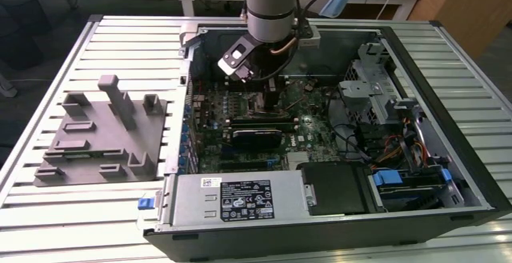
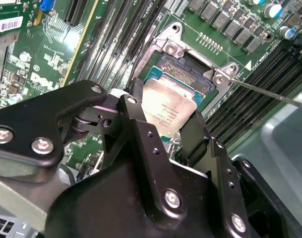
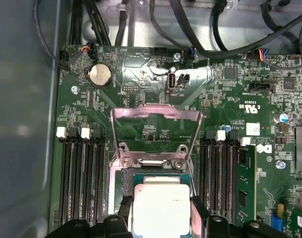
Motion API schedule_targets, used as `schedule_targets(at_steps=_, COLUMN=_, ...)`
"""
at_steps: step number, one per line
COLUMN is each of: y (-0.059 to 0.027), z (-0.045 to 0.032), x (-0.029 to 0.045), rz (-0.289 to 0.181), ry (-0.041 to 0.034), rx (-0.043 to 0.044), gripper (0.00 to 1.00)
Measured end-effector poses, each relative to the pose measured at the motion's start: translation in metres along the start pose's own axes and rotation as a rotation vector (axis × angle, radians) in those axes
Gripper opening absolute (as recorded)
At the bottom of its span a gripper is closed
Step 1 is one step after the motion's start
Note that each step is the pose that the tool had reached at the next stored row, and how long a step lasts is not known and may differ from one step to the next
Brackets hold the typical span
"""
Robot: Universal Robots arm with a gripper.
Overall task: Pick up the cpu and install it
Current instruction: 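Place the cpu into insertion slot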
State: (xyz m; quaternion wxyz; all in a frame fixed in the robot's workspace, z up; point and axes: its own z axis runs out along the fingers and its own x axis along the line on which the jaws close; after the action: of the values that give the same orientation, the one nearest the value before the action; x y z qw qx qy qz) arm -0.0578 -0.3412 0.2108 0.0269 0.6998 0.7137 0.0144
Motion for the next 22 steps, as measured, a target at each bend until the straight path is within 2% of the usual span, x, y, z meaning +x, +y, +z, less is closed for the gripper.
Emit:
schedule_targets(at_steps=6, y=-0.0004, z=0.0052, x=0.0006, rz=0.0, ry=0.0, rx=0.0, gripper=0.54)
schedule_targets(at_steps=16, y=-0.0023, z=0.0075, x=0.0068, rz=0.001, ry=-0.0001, rx=0.0, gripper=0.54)
schedule_targets(at_steps=22, y=-0.0048, z=0.0102, x=0.0073, rz=0.005, ry=-0.0003, rx=0.0001, gripper=0.54)
